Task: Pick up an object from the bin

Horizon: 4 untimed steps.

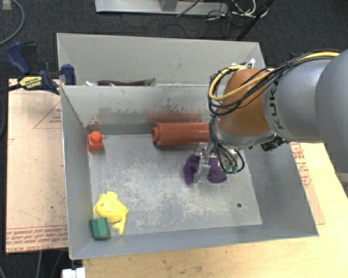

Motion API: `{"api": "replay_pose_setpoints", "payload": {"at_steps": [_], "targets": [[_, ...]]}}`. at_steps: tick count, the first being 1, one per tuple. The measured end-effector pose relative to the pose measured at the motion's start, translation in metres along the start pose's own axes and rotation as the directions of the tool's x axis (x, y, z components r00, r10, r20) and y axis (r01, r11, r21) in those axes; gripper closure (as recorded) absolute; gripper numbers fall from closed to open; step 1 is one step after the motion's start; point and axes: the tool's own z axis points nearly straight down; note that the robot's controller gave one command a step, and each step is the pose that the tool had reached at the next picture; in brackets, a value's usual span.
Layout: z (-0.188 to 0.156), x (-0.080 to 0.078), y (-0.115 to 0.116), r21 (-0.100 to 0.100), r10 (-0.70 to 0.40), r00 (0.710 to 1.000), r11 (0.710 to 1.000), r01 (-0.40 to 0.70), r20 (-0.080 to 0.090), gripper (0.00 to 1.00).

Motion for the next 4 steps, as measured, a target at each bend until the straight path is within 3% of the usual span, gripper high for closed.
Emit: {"api": "replay_pose_setpoints", "payload": {"at_steps": [2,4], "targets": [[-0.02,0.003,0.0,0.0,0.0,1.0,1.0,0.0,-0.011,1.0],[-0.053,-0.001,0.001,-0.001,0.0,1.0,1.0,0.0,0.005,1.0]]}}
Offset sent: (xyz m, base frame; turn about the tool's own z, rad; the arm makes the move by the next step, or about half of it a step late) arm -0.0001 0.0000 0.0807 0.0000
